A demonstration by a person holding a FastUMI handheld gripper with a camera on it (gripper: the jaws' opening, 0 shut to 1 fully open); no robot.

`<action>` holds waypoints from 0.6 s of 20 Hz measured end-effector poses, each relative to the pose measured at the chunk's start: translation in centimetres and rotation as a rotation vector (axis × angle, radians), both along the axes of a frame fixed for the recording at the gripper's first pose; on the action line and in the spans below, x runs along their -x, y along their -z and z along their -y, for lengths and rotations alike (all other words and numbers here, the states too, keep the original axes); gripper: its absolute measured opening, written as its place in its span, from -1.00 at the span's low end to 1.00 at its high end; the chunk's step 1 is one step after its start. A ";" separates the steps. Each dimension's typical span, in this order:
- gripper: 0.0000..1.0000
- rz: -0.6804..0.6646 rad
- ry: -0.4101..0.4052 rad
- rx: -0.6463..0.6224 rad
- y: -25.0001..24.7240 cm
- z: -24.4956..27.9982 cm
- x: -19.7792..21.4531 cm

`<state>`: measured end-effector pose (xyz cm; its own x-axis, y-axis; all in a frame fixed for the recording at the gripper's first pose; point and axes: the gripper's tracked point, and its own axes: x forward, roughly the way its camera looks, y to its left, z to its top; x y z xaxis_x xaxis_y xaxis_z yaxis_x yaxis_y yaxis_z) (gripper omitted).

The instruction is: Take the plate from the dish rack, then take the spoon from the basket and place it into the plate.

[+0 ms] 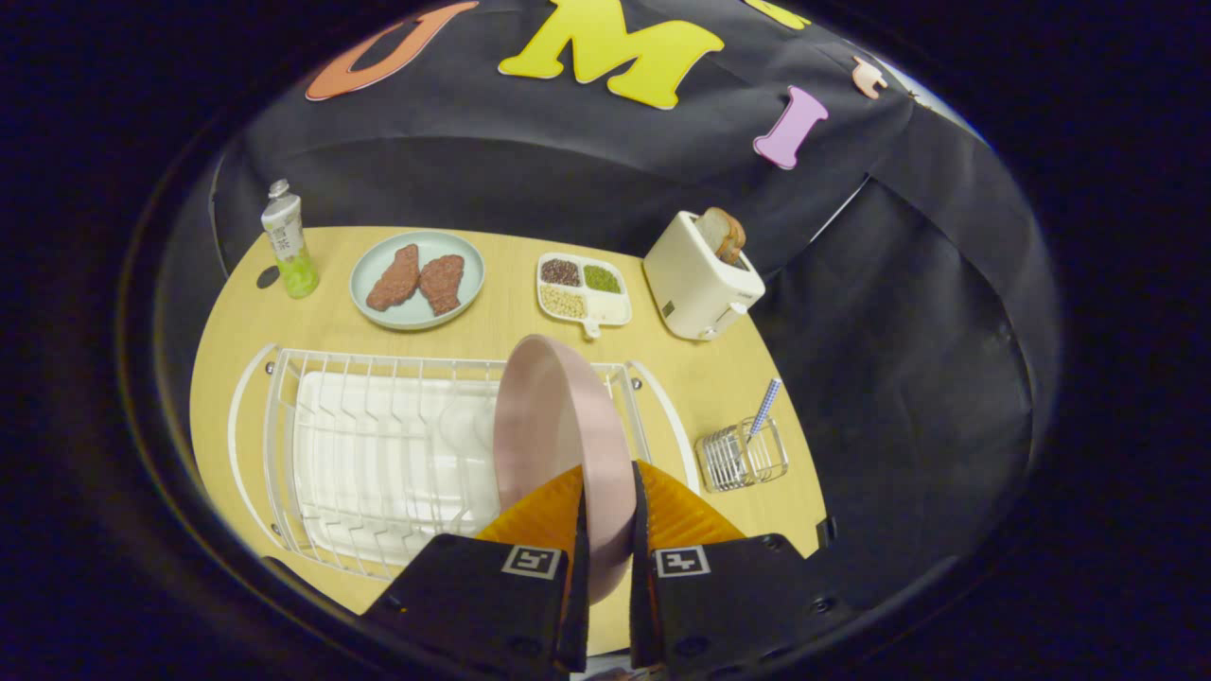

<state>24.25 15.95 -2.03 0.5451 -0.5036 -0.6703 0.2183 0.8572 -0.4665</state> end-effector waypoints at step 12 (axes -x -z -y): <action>-0.55 0.116 -0.313 -0.252 -0.8 1.9 10.9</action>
